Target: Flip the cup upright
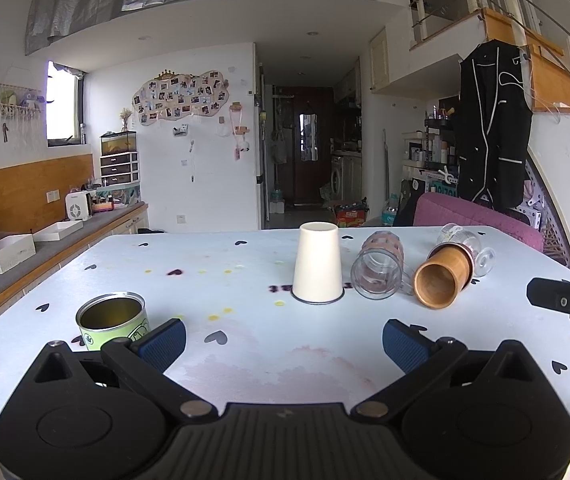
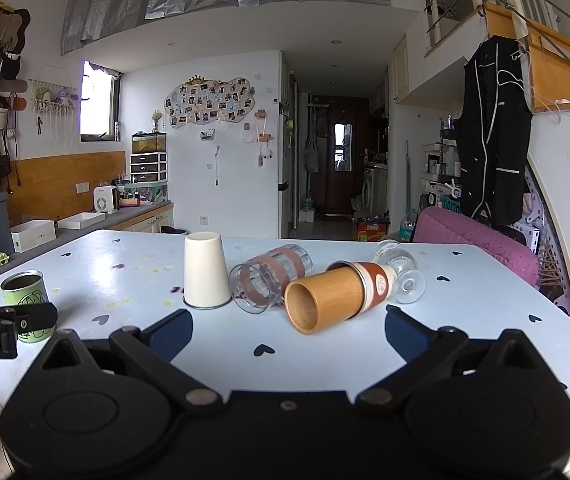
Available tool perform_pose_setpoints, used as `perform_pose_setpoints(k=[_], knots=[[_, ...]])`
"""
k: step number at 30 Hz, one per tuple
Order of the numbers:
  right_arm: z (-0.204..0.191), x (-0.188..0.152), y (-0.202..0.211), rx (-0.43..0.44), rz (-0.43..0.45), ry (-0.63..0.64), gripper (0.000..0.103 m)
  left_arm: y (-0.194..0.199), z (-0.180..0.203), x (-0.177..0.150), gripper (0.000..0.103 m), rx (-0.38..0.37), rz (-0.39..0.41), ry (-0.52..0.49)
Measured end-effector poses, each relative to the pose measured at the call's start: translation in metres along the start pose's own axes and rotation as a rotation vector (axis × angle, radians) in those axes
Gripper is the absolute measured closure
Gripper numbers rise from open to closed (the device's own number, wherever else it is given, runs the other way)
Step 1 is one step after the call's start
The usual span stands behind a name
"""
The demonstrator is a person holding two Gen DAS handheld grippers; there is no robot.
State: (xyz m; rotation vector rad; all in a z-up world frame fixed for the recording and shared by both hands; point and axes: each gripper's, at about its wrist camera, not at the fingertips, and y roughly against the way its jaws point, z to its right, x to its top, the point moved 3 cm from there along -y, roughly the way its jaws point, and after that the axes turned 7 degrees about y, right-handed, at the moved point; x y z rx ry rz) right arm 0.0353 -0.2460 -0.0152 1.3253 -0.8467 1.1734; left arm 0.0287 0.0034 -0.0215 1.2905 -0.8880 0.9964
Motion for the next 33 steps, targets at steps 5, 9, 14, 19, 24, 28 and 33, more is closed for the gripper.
perform_pose_setpoints(k=[5,9,14,19,24,28,33], knots=[[0.001,-0.002,-0.002,0.002,-0.002,-0.004,0.0,-0.003,0.002,0.003,0.0,-0.011,0.009,-0.009],[0.0,-0.005,-0.003,0.008,-0.006,-0.004,0.0,-0.014,-0.001,0.008,0.0,-0.026,0.018,-0.004],[0.002,-0.006,-0.003,0.013,-0.012,-0.009,0.0,-0.042,-0.002,0.02,0.0,-0.031,0.013,-0.01],[0.003,-0.007,-0.004,0.016,-0.02,-0.013,0.0,-0.075,0.003,0.042,0.0,-0.029,0.003,-0.021],[0.003,-0.008,-0.004,0.021,-0.028,-0.013,0.0,-0.111,0.013,0.06,0.0,-0.03,-0.009,-0.048],[0.005,-0.009,-0.004,0.021,-0.034,-0.019,0.0,-0.139,0.021,0.067,0.0,-0.082,-0.041,-0.04],[0.006,-0.011,-0.005,0.026,-0.04,-0.021,0.0,-0.176,0.036,0.07,0.001,-0.114,-0.079,-0.026]])
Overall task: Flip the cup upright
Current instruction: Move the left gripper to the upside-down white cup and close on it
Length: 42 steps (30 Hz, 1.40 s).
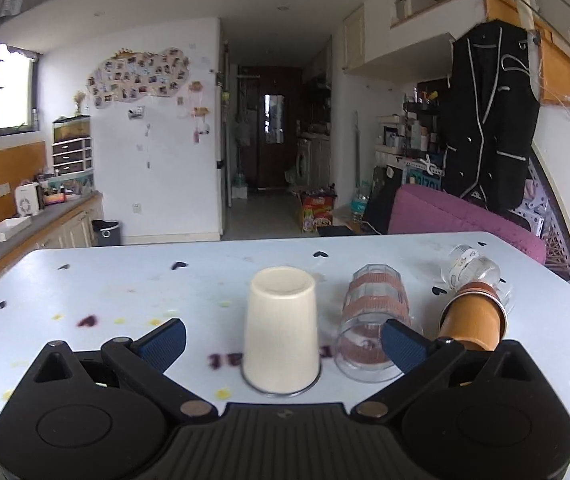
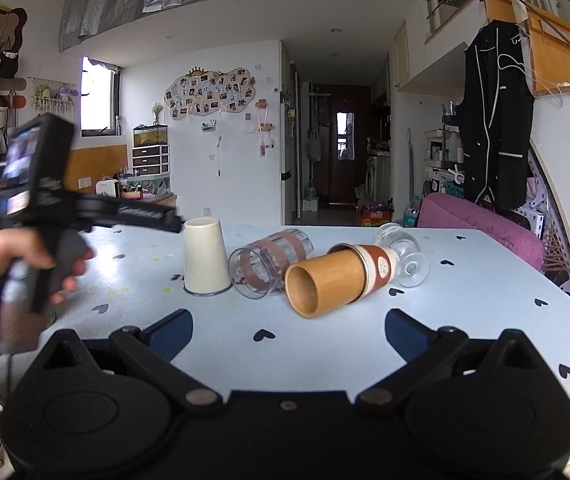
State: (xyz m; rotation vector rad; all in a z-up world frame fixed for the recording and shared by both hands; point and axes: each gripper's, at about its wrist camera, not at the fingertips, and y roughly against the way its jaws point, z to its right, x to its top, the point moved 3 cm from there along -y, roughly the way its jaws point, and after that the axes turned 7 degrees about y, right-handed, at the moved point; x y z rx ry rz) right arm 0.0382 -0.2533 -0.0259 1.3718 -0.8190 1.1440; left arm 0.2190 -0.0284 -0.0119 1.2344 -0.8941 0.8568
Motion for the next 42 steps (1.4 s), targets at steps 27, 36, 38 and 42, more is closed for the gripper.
perform_pose_setpoints(k=[27,36,38,42], knots=[[0.017,-0.005,-0.001,-0.013,-0.016,-0.019,0.0,-0.065,-0.014,-0.019,0.044,0.03,-0.117,-0.007],[0.011,-0.009,-0.007,0.029,-0.029,-0.041,0.0,0.009,-0.015,-0.05,0.051,-0.048,-0.185,-0.08],[0.01,-0.011,-0.01,0.035,-0.039,-0.05,0.0,0.021,-0.018,-0.06,0.053,-0.075,-0.232,-0.077],[0.007,-0.013,-0.014,0.078,-0.043,-0.075,0.0,0.041,-0.025,-0.081,0.054,-0.113,-0.279,-0.07]])
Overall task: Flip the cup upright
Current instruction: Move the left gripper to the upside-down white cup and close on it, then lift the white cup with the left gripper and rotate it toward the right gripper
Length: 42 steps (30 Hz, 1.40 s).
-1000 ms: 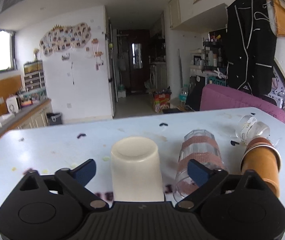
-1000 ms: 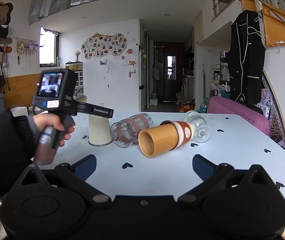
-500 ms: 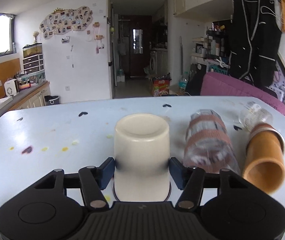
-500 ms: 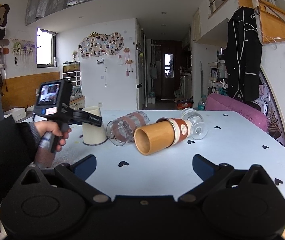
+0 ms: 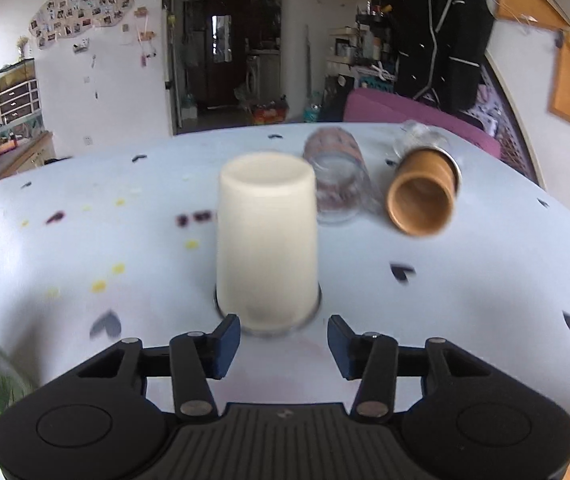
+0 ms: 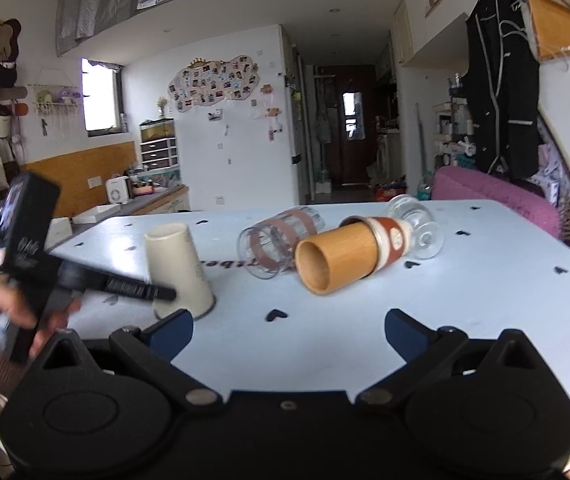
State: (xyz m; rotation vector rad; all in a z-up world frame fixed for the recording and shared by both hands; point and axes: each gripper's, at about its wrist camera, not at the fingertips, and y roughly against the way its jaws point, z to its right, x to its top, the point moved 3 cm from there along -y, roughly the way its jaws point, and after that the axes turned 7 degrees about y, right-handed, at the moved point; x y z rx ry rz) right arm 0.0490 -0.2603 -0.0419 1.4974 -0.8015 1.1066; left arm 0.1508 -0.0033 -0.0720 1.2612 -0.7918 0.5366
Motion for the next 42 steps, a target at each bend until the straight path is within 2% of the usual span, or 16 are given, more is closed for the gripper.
perform_pose_setpoints(k=[4,6,9,12,16,21,24,25,26,31,37,41,42], knots=[[-0.006,-0.004,-0.007,0.036,-0.013,-0.01,0.0,0.012,0.003,0.0,0.05,-0.02,0.036,-0.023],[-0.011,-0.006,-0.01,0.051,-0.016,0.0,0.0,0.013,0.002,0.013,0.033,-0.003,0.075,-0.017],[-0.018,-0.006,-0.011,0.062,-0.018,0.014,0.0,0.012,0.001,0.036,0.028,0.02,0.141,0.0],[-0.02,-0.007,-0.012,0.069,-0.02,0.02,0.0,0.003,0.003,0.056,0.027,0.018,0.163,0.019],[-0.02,-0.008,-0.013,0.076,-0.03,0.012,0.0,-0.012,0.011,0.073,0.027,0.018,0.146,0.013],[-0.021,-0.012,-0.018,0.107,-0.041,0.001,0.001,-0.031,0.017,0.082,0.028,0.045,0.113,0.0],[-0.022,-0.014,-0.02,0.119,-0.048,0.0,0.005,-0.036,0.015,0.083,0.032,0.056,0.092,0.001],[-0.023,-0.014,-0.02,0.12,-0.051,0.0,0.005,-0.037,0.016,0.083,0.035,0.068,0.093,-0.007],[-0.024,-0.015,-0.02,0.12,-0.054,0.001,0.005,-0.036,0.015,0.082,0.043,0.079,0.096,-0.014],[-0.025,-0.017,-0.024,0.133,-0.078,-0.012,0.009,-0.027,0.014,0.076,0.043,0.074,0.085,-0.029],[-0.029,-0.019,-0.025,0.178,-0.087,-0.018,0.012,-0.004,0.022,0.058,0.043,0.028,0.05,-0.074],[-0.032,-0.02,-0.028,0.257,-0.1,-0.044,0.011,0.015,0.027,0.043,0.043,-0.01,0.036,-0.105],[-0.033,-0.021,-0.029,0.28,-0.109,-0.055,0.008,0.019,0.03,0.039,0.043,-0.018,0.033,-0.114]])
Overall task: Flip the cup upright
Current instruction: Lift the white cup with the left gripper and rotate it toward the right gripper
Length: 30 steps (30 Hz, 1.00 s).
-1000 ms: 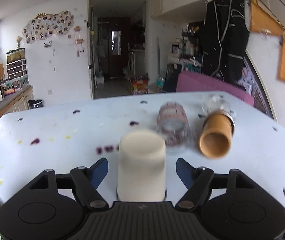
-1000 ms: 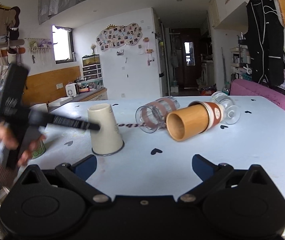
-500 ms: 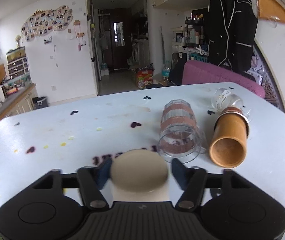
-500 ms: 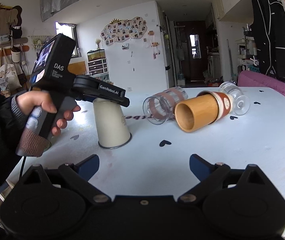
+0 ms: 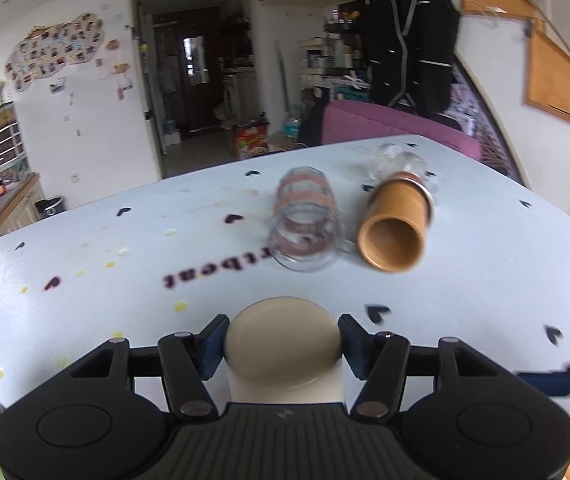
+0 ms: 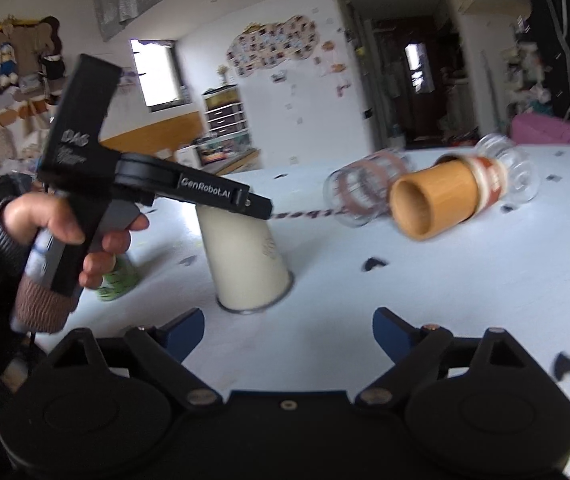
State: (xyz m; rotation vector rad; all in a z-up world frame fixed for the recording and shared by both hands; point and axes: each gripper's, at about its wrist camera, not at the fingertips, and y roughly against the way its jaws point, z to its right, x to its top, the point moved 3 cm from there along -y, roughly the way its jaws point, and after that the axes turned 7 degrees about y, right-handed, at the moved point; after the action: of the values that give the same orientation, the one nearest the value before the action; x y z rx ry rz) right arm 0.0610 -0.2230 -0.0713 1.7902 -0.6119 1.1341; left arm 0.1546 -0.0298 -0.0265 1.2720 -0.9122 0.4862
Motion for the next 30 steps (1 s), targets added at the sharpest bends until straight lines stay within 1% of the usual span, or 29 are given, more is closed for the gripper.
perform_pose_setpoints(k=[1,4,5,6,7,8,9,10,11,13,15,16,19,22,23,24,26,28,30], knots=[[-0.001,0.0,-0.002,0.019,-0.005,-0.007,0.006,0.004,0.001,-0.003,0.043,-0.009,-0.003,-0.006],[-0.009,-0.002,-0.009,0.076,-0.032,0.0,0.006,0.013,0.006,-0.008,0.043,-0.031,-0.017,-0.027],[-0.012,-0.002,-0.012,0.113,-0.041,0.001,0.008,0.014,0.007,-0.009,0.043,-0.036,-0.023,-0.031],[-0.015,-0.002,-0.016,0.155,-0.051,-0.005,0.012,0.014,0.007,-0.009,0.043,-0.038,-0.028,-0.032],[-0.019,-0.003,-0.02,0.194,-0.06,-0.016,0.022,0.014,0.008,-0.009,0.042,-0.034,-0.03,-0.035],[-0.021,-0.004,-0.025,0.229,-0.072,-0.03,0.029,0.013,0.008,-0.008,0.038,-0.028,-0.032,-0.042],[-0.025,-0.005,-0.031,0.261,-0.091,-0.044,0.044,0.012,0.008,-0.007,0.035,-0.017,-0.031,-0.048],[-0.028,-0.006,-0.037,0.294,-0.111,-0.059,0.057,0.01,0.009,-0.006,0.035,-0.013,-0.033,-0.053],[-0.031,-0.007,-0.043,0.324,-0.128,-0.072,0.063,0.008,0.01,-0.006,0.035,-0.014,-0.038,-0.056],[-0.038,-0.008,-0.053,0.362,-0.151,-0.079,0.083,0.005,0.009,-0.005,0.037,-0.018,-0.051,-0.053],[-0.043,-0.008,-0.06,0.373,-0.164,-0.078,0.089,0.005,0.008,-0.006,0.043,-0.034,-0.054,-0.041],[-0.045,-0.008,-0.063,0.373,-0.167,-0.077,0.094,0.006,0.008,-0.007,0.043,-0.041,-0.054,-0.032],[-0.049,-0.008,-0.071,0.362,-0.163,-0.067,0.097,0.012,0.007,-0.011,0.043,-0.049,-0.048,-0.027],[-0.045,-0.007,-0.082,0.31,-0.158,-0.065,0.098,0.022,0.003,-0.016,0.043,-0.054,-0.033,-0.016],[-0.043,-0.008,-0.085,0.297,-0.157,-0.072,0.101,0.027,0.001,-0.017,0.043,-0.059,-0.026,-0.007],[-0.04,-0.008,-0.087,0.306,-0.162,-0.091,0.103,0.031,-0.002,-0.018,0.043,-0.065,-0.019,0.002],[-0.036,-0.008,-0.089,0.31,-0.166,-0.128,0.103,0.041,-0.006,-0.021,0.043,-0.083,-0.009,0.024],[-0.034,-0.009,-0.09,0.275,-0.161,-0.128,0.103,0.05,-0.009,-0.026,0.043,-0.093,-0.002,0.031],[-0.03,-0.008,-0.092,0.266,-0.159,-0.136,0.102,0.057,-0.012,-0.032,0.043,-0.096,0.005,0.039]])
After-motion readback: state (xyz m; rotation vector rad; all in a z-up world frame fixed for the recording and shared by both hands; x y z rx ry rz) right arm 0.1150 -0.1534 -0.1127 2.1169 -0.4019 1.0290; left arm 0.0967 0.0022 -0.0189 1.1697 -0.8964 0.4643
